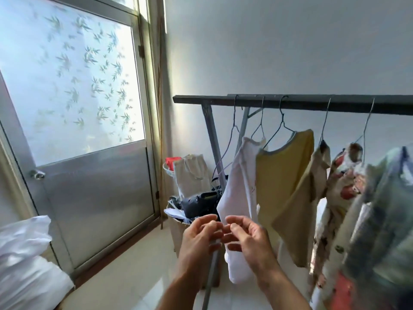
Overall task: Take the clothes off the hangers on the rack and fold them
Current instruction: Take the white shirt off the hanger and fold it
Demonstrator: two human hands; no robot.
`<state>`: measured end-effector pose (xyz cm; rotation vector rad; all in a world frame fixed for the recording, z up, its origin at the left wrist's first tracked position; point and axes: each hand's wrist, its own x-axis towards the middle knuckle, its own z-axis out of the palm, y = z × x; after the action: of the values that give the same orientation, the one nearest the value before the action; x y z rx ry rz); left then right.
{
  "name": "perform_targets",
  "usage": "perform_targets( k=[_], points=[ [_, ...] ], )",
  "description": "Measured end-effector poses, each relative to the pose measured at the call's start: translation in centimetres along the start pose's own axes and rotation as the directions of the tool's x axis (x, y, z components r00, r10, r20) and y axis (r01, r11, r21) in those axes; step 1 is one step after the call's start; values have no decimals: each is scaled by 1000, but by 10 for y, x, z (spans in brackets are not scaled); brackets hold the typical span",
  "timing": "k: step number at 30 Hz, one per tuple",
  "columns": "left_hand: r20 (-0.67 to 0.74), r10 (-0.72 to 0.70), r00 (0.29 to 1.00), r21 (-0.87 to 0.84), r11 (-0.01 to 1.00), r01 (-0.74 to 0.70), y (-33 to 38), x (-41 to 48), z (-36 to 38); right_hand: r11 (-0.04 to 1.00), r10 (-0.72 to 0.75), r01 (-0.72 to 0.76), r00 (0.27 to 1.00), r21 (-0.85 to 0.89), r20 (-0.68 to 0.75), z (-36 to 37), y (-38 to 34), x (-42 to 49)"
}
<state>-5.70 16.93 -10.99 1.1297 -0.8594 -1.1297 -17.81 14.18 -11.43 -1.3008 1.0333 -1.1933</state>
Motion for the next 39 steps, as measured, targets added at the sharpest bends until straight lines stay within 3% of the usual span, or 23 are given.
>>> perform_targets(
  k=[5, 13, 16, 20, 23, 31, 39],
  points=[
    [64, 53, 997, 4, 999, -53, 31, 13, 16, 996, -88, 88, 996, -22, -13, -5, -35, 12],
    [61, 125, 990, 26, 992, -127, 62, 35, 25, 938, -340, 313, 914, -147, -222, -25, -119, 79],
    [55, 131, 990, 29, 991, -133, 63, 35, 21, 919, -342, 256, 896, -299, -284, -27, -139, 122],
    [44, 138, 989, 45, 989, -140, 61, 32, 11, 856, -190, 28, 946, -516, -264, -23, -159, 165],
    [34, 139, 990, 57, 988, -141, 59, 29, 3, 782, -144, -64, 949, -620, -280, -25, -159, 182],
    [-7, 138, 990, 47, 989, -138, 60, 28, -11, 870, -259, 84, 916, -485, -307, -18, -167, 185],
    [19, 135, 991, 60, 989, -136, 52, 25, -8, 919, -322, 234, 910, -317, -261, -22, -150, 130]
  ],
)
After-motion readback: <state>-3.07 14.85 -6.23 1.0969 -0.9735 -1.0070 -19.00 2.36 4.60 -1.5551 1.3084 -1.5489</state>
